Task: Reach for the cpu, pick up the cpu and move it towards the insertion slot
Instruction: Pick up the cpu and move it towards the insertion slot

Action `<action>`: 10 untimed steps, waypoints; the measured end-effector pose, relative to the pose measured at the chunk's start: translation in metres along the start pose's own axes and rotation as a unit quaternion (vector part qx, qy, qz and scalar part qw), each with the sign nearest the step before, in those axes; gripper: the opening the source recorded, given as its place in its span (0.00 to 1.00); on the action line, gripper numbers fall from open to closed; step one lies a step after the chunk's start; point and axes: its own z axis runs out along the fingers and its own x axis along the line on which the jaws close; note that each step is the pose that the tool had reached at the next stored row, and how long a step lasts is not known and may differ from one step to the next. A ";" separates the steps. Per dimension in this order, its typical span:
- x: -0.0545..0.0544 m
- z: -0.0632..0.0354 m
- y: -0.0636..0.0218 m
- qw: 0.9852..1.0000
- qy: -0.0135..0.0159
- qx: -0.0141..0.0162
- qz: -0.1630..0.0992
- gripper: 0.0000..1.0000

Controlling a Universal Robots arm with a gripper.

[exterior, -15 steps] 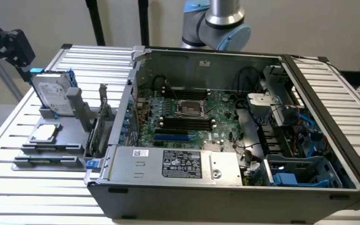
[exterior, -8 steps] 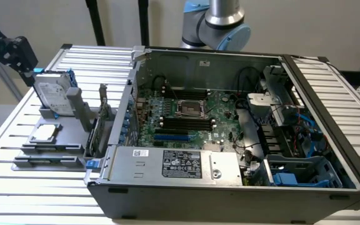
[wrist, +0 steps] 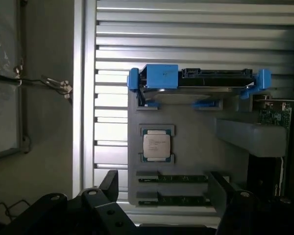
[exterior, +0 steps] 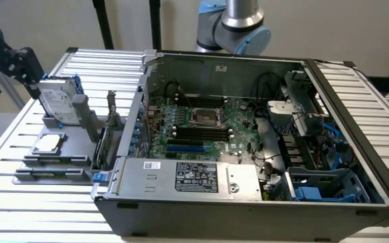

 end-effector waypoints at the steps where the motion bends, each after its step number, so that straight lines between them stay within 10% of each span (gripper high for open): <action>1: 0.000 0.0018 -0.0001 1.000 0.000 0.000 0.000 0.82; 10: 0.000 0.0181 -0.0007 1.000 0.000 0.000 0.000 0.82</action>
